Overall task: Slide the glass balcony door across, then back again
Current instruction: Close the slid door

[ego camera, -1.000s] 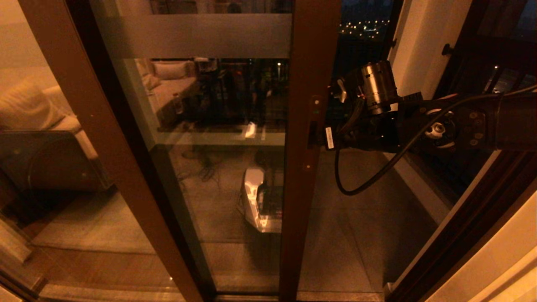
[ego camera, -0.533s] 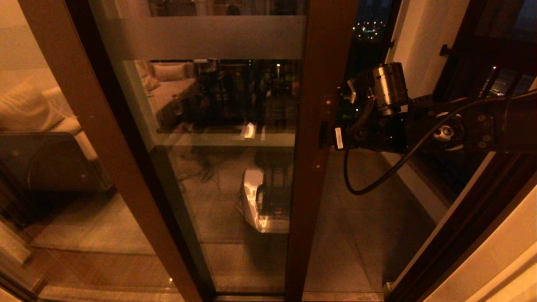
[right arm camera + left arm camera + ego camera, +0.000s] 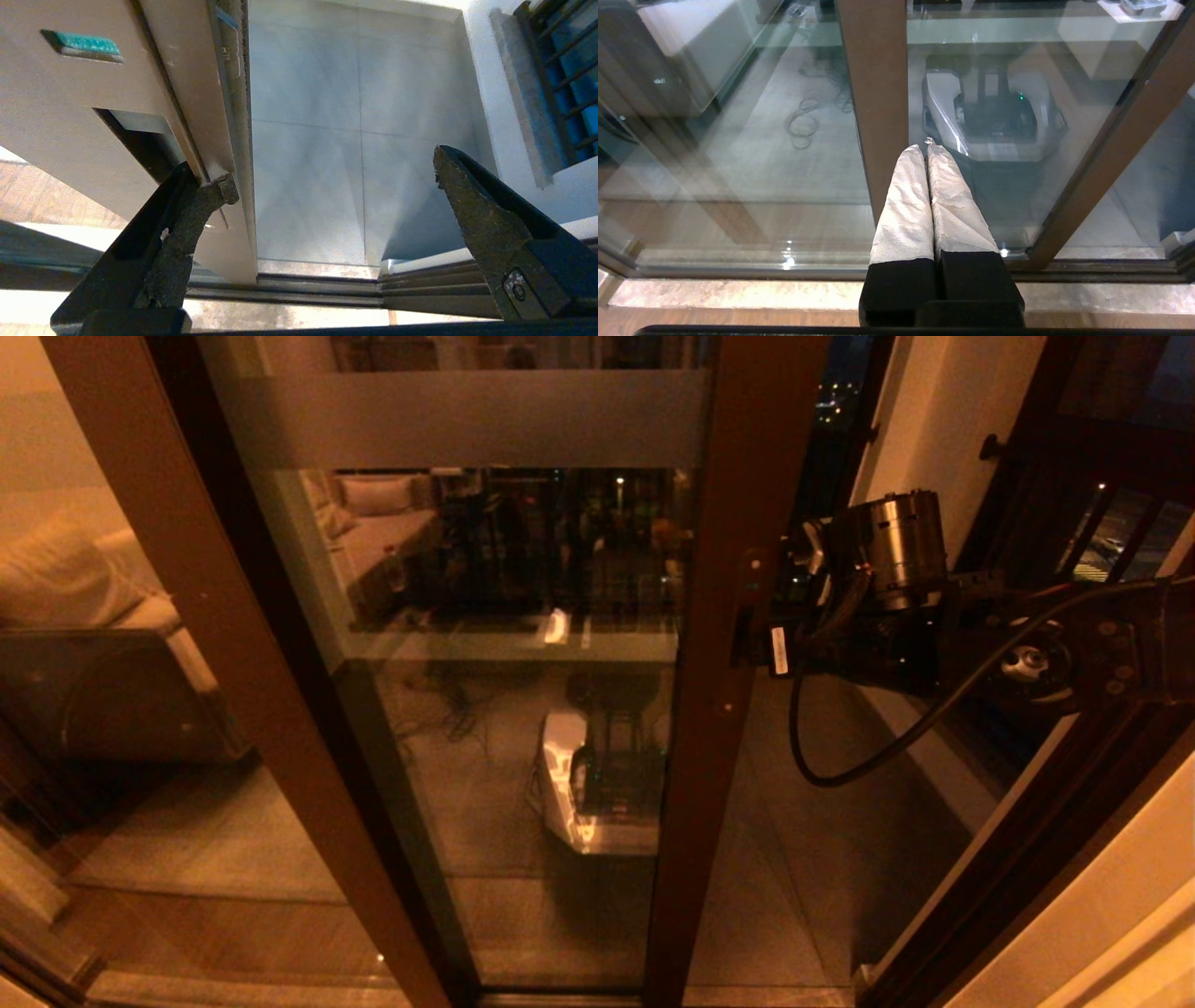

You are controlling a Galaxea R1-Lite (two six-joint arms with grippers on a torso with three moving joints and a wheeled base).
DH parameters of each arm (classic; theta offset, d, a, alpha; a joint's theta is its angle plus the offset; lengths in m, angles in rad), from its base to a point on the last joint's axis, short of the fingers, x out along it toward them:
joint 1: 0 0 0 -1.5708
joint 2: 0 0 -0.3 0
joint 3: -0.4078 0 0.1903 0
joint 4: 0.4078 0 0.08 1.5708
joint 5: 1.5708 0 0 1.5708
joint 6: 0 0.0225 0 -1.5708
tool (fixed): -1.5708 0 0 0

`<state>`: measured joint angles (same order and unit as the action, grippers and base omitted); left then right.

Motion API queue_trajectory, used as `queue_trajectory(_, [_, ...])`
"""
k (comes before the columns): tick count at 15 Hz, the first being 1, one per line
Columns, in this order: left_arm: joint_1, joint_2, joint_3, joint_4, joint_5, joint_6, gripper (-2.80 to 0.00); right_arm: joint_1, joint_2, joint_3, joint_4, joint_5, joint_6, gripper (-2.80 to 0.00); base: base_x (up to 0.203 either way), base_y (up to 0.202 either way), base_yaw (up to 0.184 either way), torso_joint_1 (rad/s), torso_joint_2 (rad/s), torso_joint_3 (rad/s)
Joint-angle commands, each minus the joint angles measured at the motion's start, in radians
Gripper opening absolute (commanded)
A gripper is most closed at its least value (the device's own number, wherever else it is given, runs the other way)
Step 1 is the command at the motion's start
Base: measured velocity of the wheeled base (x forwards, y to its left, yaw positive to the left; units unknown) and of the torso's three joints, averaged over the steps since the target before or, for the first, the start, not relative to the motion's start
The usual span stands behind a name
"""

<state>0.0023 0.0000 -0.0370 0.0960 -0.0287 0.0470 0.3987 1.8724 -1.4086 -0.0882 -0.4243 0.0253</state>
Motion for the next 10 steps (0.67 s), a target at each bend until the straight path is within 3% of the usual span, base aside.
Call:
queue_trajectory(1, [0.001,0.002,0.0,0.001,0.0,0.001,-2.8,-0.009,-0.03,0.032,-0.018,-0.002,-0.008,0.0,0.0,0.0,0.0,0.0,0.0,0.0])
queue_trajectory(10, [0.001,0.002,0.0,0.001,0.0,0.001,-2.8,-0.08,-0.073,0.108,-0.086,-0.001,-0.041,0.0,0.0,0.0,0.0,0.0,0.0,0.0])
